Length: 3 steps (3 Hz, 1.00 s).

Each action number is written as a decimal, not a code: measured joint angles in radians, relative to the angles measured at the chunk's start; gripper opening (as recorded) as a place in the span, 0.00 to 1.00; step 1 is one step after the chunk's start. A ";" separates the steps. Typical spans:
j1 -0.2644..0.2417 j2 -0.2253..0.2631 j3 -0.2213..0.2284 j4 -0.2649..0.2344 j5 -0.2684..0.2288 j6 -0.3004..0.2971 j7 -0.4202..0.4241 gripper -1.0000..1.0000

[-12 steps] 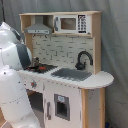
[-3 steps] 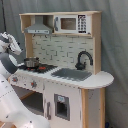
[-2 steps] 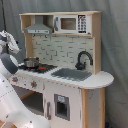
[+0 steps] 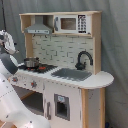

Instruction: Play with the kitchen

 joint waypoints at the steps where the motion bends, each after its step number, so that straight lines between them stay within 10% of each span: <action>1: -0.001 0.002 0.000 0.026 0.065 -0.074 -0.005 1.00; 3: -0.021 0.038 0.000 0.052 0.213 -0.214 -0.007 1.00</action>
